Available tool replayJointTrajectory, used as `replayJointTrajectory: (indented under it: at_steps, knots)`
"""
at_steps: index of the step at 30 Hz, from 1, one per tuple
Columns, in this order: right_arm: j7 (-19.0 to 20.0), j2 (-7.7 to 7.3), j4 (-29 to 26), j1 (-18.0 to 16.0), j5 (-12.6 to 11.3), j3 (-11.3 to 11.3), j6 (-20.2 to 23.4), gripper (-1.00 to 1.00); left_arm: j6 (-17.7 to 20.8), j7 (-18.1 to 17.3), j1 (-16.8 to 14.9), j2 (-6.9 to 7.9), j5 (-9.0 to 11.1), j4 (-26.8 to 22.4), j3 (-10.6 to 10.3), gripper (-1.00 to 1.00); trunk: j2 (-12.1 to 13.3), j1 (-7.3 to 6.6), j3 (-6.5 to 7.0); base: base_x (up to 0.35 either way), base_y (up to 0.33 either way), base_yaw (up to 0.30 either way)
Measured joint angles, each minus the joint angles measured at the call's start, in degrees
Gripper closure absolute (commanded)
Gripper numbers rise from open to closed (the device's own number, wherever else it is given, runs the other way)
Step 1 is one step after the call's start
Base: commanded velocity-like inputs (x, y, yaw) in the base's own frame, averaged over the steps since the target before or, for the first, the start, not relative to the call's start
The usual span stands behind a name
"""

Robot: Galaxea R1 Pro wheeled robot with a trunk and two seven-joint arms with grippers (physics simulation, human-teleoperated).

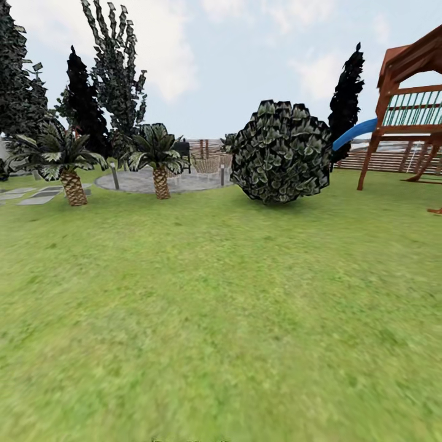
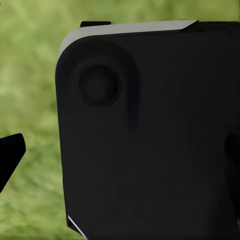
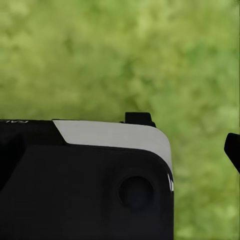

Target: Take the three Easter eggs out of the wicker basket on the lawn in the garden, then place them on the lawn next to a single tree (choose any tree) so that all three eggs are next to the same tree and none are left in the basket.

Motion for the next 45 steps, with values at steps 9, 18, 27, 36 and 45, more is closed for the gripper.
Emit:
replayJointTrajectory:
  at_steps: [9,18,27,36,45]
  knots:
    - [-0.02,0.06,0.00,-0.04,0.00,-0.01,-0.02,-1.00,0.00,0.00,-0.01,0.00,0.00,0.00,0.00,-1.00,0.00,0.00,-0.53,0.000,0.000,0.229]
    - [-0.13,-0.05,0.00,-0.02,0.00,-0.01,-0.17,-1.00,0.00,0.00,-0.02,-0.03,0.00,0.00,0.00,-1.00,0.00,0.00,-0.98,0.000,0.000,0.243]
    - [-0.17,-0.20,0.00,-0.04,0.00,-0.01,-0.27,-1.00,0.00,0.00,-0.02,-0.16,-0.06,-0.08,-0.05,-1.00,0.00,0.00,-1.41,0.000,0.000,0.245]
    - [-0.24,-0.09,0.00,-0.06,0.00,-0.01,-0.27,-1.00,0.00,0.00,-0.03,-0.18,-0.08,-0.09,-0.08,-1.00,0.00,0.00,-1.84,0.000,0.000,0.245]
    - [-0.33,-0.07,0.00,-0.04,0.00,-0.04,-0.39,-1.00,0.00,0.32,0.00,-0.09,-0.07,-0.09,-0.07,-1.00,0.00,0.00,-2.26,0.000,0.000,0.248]
